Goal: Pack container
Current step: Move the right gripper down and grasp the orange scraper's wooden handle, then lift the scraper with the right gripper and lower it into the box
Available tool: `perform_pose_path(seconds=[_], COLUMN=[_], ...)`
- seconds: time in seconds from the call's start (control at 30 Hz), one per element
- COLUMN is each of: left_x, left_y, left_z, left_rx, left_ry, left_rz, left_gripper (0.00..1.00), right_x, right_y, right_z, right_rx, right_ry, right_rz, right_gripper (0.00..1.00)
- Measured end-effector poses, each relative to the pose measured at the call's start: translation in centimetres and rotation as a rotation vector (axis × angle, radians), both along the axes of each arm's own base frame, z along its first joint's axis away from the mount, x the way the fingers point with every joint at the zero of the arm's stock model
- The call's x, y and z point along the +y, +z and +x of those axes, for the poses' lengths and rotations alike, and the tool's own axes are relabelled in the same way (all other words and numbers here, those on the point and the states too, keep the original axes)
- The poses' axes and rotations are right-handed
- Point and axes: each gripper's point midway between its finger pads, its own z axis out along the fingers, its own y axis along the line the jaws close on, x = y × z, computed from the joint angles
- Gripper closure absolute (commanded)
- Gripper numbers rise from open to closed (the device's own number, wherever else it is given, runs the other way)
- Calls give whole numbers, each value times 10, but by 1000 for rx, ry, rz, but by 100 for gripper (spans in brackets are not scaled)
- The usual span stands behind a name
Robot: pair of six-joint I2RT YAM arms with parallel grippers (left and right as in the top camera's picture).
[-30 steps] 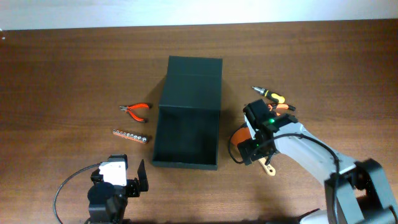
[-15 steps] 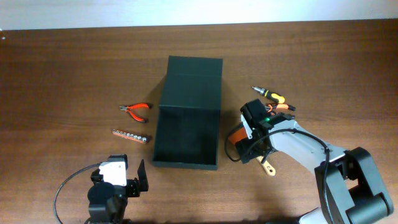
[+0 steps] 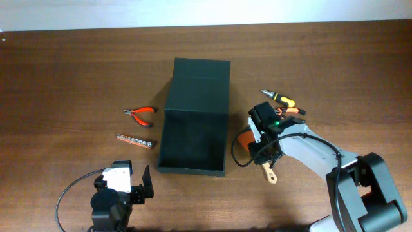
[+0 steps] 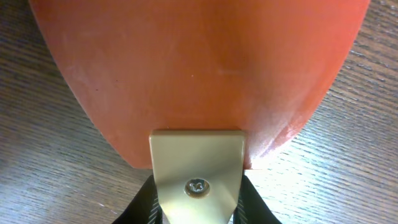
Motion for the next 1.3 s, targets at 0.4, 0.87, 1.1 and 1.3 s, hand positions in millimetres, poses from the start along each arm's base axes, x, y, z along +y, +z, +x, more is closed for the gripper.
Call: perform_pose_path(seconds=[0.4, 0.87, 1.1, 1.3], left_x=[0, 0, 0, 0], left_y=[0, 0, 0, 0], left_z=[0, 0, 0, 0], left_rx=[0, 0, 0, 0], left_ry=[0, 0, 0, 0], left_rz=[0, 0, 0, 0], left_gripper=[1, 1, 1, 1], right_x=[-1, 6, 9, 32], right_y=[2, 56, 115, 164], right_z=[-10, 3, 9, 8], right_rx=[59, 64, -34, -140], right_ry=[1, 1, 4, 65], right_rz=[-9, -2, 48, 136], right_gripper=[94, 96, 97, 96])
